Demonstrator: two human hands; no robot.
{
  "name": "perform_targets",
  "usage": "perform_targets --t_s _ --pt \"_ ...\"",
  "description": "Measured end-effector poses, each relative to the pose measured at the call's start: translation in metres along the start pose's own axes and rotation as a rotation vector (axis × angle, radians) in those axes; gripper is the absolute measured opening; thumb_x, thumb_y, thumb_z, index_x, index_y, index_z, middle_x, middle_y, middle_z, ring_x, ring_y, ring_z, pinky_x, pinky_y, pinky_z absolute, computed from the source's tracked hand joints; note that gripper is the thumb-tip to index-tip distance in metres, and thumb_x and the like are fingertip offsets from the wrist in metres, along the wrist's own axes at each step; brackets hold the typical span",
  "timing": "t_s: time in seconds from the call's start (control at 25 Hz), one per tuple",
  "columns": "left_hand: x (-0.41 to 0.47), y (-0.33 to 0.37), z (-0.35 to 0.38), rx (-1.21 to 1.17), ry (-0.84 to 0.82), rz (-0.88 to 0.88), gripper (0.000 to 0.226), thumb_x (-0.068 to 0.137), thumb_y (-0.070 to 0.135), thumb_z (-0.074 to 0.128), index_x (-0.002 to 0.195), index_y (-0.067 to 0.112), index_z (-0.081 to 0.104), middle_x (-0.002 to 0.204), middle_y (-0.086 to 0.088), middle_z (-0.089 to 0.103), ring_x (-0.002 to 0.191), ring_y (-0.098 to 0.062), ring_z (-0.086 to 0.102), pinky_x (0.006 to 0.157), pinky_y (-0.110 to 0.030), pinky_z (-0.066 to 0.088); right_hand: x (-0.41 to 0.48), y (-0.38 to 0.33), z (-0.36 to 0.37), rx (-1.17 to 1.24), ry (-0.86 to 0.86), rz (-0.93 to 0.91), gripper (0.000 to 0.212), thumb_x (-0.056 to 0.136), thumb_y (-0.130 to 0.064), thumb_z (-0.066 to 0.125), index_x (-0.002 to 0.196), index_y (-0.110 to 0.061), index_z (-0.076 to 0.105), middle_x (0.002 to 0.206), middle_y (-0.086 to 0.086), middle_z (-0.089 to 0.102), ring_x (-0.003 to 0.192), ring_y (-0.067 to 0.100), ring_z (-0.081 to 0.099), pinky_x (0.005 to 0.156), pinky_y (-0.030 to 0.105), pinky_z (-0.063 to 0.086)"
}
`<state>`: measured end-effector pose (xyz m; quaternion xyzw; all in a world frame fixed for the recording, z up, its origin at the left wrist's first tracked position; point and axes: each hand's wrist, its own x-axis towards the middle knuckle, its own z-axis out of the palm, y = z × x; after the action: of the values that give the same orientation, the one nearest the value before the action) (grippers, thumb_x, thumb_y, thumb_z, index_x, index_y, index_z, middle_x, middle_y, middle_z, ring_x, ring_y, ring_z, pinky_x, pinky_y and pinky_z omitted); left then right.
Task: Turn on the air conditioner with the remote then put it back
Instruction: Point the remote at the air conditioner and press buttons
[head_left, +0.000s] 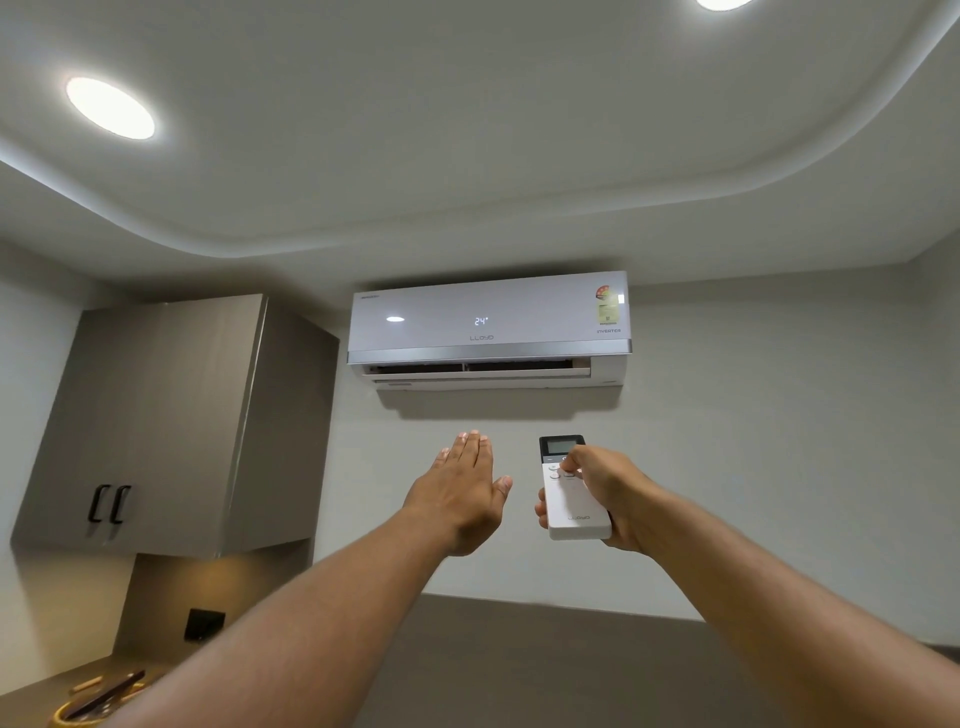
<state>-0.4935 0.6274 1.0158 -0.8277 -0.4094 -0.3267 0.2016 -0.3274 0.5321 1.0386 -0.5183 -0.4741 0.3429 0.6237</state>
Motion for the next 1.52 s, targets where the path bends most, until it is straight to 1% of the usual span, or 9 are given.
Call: perform_targets --t_s 0.08,0.2,0.4,0.56,0.96,1.04,1.16,1.36,1.52 --pt "0.0 -0.001 -0.002 0.002 0.001 -0.003 0.067 0.099 0.049 0.014 0.151 0.012 -0.003 0.161 -0.006 -0.007 0.145 -0.019 -0.008 0.112 -0.034 -0.002 0.001 -0.001 0.002 -0.007 0.002 0.0 0.032 0.09 -0.012 0.044 0.118 0.001 0.053 0.086 0.026 0.072 0.061 0.038 0.073 0.063 0.041 0.061" --pt "-0.003 -0.001 -0.004 0.01 0.0 -0.01 0.067 0.099 0.049 0.014 0.151 0.012 -0.003 0.16 -0.006 -0.007 0.145 -0.02 -0.007 0.113 -0.034 -0.002 0.001 -0.001 0.005 -0.017 0.0 0.0 0.034 0.091 -0.013 0.045 0.122 0.0 0.051 0.092 0.027 0.071 0.067 0.039 0.072 0.073 0.045 0.062" --pt "-0.003 -0.001 -0.006 0.012 0.003 -0.007 0.067 0.099 0.049 0.014 0.151 0.012 -0.003 0.16 -0.006 -0.007 0.145 -0.02 -0.008 0.113 -0.034 -0.002 0.0 -0.002 0.008 -0.023 0.0 -0.011 0.034 0.092 -0.014 0.045 0.124 -0.001 0.05 0.093 0.027 0.071 0.069 0.039 0.072 0.075 0.045 0.062" --pt "-0.004 -0.002 -0.005 0.006 0.007 -0.007 0.067 0.099 0.049 0.014 0.151 0.011 -0.003 0.16 -0.007 -0.008 0.145 -0.019 -0.008 0.113 -0.035 -0.002 -0.002 0.0 0.009 -0.029 -0.003 -0.008 0.032 0.092 -0.013 0.046 0.121 -0.001 0.05 0.091 0.027 0.072 0.061 0.036 0.073 0.062 0.04 0.062" --pt "-0.006 -0.004 -0.007 0.013 0.009 -0.016 0.067 0.099 0.05 0.014 0.152 0.012 -0.003 0.161 -0.006 -0.007 0.145 -0.019 -0.007 0.112 -0.034 -0.002 -0.004 -0.002 0.008 -0.013 -0.006 -0.012 0.034 0.09 -0.011 0.045 0.121 0.0 0.051 0.08 0.026 0.073 0.061 0.039 0.072 0.07 0.045 0.062" --pt "-0.007 -0.005 -0.007 0.012 0.008 -0.015 0.067 0.099 0.05 0.014 0.152 0.012 -0.003 0.161 -0.006 -0.007 0.145 -0.019 -0.007 0.112 -0.033 -0.002 -0.005 -0.002 0.01 -0.014 -0.008 -0.012 0.033 0.09 -0.011 0.044 0.121 0.0 0.05 0.079 0.026 0.073 0.059 0.038 0.073 0.066 0.043 0.062" --pt "-0.009 -0.006 -0.008 0.014 0.007 -0.015 0.067 0.099 0.05 0.014 0.152 0.012 -0.003 0.161 -0.006 -0.007 0.145 -0.019 -0.008 0.112 -0.033 -0.003 -0.007 -0.002 0.012 -0.005 -0.009 -0.003 0.033 0.091 -0.011 0.044 0.121 0.0 0.05 0.086 0.027 0.072 0.057 0.037 0.073 0.059 0.04 0.062" --pt "-0.012 -0.008 -0.011 0.019 0.0 -0.015 0.067 0.099 0.049 0.014 0.151 0.012 -0.003 0.16 -0.006 -0.007 0.145 -0.019 -0.007 0.114 -0.035 -0.001 -0.009 -0.004 0.015 -0.007 -0.016 0.001 0.034 0.091 -0.012 0.044 0.121 0.0 0.051 0.089 0.027 0.071 0.061 0.037 0.072 0.072 0.044 0.062" --pt "-0.013 -0.01 -0.011 0.021 -0.005 -0.024 0.067 0.099 0.05 0.014 0.152 0.012 -0.003 0.16 -0.006 -0.007 0.145 -0.02 -0.007 0.114 -0.035 0.0 -0.011 -0.007 0.018 -0.032 -0.008 -0.007 0.037 0.091 -0.013 0.045 0.126 -0.001 0.049 0.096 0.027 0.07 0.07 0.039 0.071 0.081 0.048 0.061"
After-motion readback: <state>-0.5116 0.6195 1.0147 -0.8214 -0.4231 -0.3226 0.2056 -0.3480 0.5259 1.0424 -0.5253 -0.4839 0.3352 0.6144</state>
